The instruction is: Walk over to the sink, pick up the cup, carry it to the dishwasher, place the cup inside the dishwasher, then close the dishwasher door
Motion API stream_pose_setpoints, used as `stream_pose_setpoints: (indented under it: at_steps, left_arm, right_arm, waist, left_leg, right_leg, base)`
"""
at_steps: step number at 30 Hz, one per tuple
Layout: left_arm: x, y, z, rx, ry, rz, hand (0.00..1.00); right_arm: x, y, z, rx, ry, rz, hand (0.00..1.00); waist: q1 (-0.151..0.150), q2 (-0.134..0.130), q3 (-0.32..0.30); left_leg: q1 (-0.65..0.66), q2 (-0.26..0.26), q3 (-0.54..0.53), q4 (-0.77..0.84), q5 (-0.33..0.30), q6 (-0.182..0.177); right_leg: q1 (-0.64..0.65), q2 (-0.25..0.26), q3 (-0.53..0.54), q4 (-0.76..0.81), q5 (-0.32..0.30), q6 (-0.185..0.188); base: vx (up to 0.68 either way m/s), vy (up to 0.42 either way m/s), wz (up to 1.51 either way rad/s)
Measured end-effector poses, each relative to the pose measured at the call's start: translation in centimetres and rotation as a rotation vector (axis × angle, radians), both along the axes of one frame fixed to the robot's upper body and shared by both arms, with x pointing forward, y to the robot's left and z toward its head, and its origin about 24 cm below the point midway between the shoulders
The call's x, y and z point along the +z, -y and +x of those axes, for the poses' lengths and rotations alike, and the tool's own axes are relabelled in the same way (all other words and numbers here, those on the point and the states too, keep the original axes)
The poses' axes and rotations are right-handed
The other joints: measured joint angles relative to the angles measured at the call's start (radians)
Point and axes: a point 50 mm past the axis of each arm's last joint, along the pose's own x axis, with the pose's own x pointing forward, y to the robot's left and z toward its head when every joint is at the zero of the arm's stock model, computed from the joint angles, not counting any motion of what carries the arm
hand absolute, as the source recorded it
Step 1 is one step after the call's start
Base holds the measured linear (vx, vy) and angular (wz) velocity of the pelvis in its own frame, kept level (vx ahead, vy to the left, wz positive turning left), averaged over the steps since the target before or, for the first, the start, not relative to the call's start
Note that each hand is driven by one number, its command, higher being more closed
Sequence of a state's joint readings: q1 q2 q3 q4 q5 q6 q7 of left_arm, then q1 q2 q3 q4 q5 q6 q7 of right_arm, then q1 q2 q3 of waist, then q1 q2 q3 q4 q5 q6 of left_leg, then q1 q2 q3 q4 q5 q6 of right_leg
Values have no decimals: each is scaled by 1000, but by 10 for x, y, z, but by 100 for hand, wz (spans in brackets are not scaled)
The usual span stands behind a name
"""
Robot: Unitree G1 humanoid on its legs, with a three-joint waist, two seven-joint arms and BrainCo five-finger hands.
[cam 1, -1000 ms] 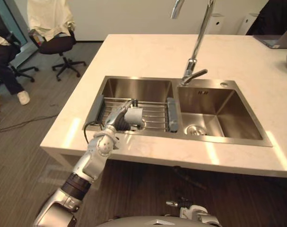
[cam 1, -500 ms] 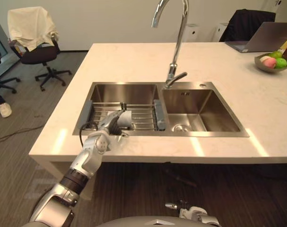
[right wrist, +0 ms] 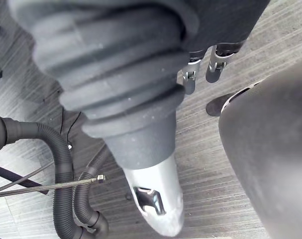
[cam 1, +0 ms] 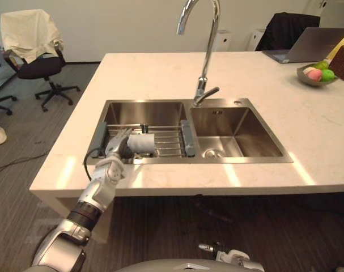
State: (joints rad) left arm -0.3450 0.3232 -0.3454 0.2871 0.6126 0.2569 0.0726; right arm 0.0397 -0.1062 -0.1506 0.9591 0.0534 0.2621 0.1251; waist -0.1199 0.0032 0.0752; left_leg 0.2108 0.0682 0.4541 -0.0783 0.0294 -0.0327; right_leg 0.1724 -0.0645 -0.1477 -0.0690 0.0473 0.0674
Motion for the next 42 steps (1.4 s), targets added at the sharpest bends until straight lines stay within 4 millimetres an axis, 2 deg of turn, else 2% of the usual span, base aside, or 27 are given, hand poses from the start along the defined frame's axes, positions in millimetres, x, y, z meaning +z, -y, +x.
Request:
stream_pose_setpoints:
  at_steps: [6, 12, 25, 38, 42]
  left_arm:
    - [1, 0, 0, 13, 25, -2, 0]
    - [0, 3, 0, 7, 23, -8, 0]
    - [-1, 22, -1, -61, 2, -17, 0]
    - [14, 26, 9, -77, 37, 9, 0]
    - [12, 21, 10, -66, 35, 52, 0]
  right_arm:
    - [0, 4, -3, -17, -6, -6, 0]
    - [-4, 13, -30, -21, -82, -34, 0]
    - [-5, 14, -31, -39, -89, -58, 0]
    - [-5, 13, -33, -48, -98, -50, 0]
    - [-5, 12, -33, -48, -101, -44, 0]
  waist:
    - [-7, 6, -4]
    - [-14, 5, -4]
    - [-19, 4, -6]
    - [-23, -2, -10]
    - [-27, -1, -10]
  left_leg:
    - [11, 0, 12, -5, -7, -3]
    - [11, -1, 17, -5, -14, -8]
    - [14, -5, 7, 0, -14, -4]
    - [16, -7, 15, -1, -16, -5]
    - [16, -6, 18, 0, -17, -4]
  right_leg:
    - [5, 0, 12, -10, -2, -2]
    - [5, 0, 19, -17, -4, -4]
    - [5, -2, 10, 2, -6, 4]
    - [-9, -1, 32, 12, -11, 5]
    - [-9, 0, 36, 6, -9, 4]
  base:
    - [-11, -6, -6]
    - [0, -3, -2]
    - [-4, -3, 1]
    - [-17, -5, -3]
    - [2, -5, -2]
